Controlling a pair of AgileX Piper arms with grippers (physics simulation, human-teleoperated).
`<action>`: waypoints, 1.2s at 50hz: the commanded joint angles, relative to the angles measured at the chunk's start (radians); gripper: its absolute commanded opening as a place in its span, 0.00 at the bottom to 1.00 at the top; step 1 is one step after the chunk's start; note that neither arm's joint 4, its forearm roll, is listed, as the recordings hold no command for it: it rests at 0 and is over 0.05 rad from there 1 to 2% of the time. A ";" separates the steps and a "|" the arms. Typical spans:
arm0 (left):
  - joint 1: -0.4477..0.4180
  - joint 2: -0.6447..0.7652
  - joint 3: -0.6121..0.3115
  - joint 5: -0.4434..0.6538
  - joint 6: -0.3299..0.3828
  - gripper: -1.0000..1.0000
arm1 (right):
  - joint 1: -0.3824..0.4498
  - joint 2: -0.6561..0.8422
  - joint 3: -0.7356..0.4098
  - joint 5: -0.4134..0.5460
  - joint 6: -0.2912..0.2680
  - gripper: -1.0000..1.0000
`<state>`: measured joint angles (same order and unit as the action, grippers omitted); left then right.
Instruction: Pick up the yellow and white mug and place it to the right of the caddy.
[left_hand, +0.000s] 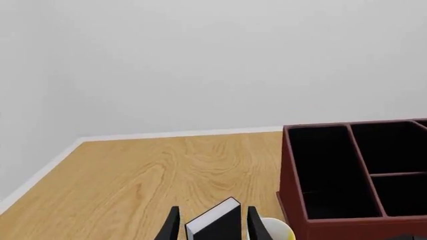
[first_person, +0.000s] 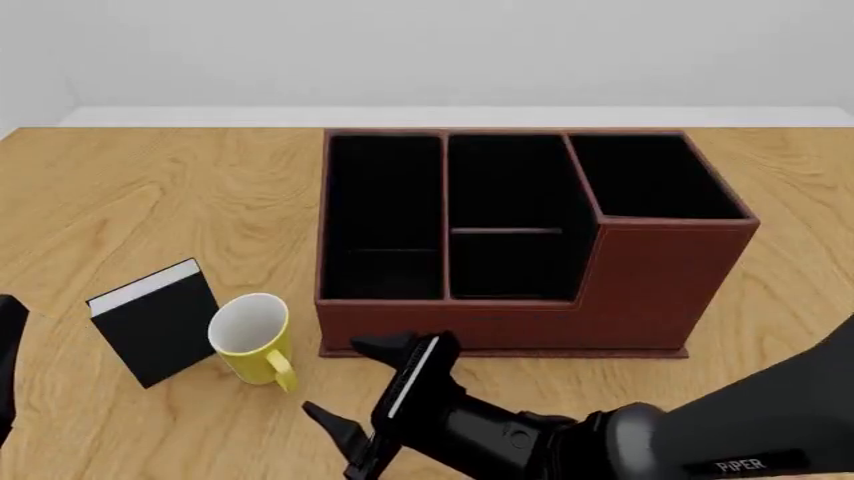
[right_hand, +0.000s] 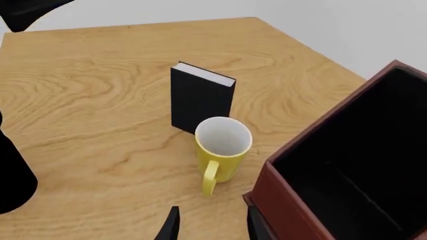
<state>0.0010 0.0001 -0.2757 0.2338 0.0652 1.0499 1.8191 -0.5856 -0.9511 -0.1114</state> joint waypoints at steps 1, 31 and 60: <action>0.006 0.000 -0.001 0.002 0.001 1.00 | -0.005 0.060 -0.049 -0.003 0.009 1.00; 0.016 0.000 0.009 -0.002 0.003 1.00 | 0.001 0.186 -0.173 0.022 0.001 1.00; 0.026 0.000 0.006 0.002 -0.004 1.00 | 0.002 0.253 -0.264 0.067 0.024 1.00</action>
<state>0.0243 0.0001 -0.2680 0.2350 0.0631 1.0475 2.0486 -0.8259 -0.8922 -0.0980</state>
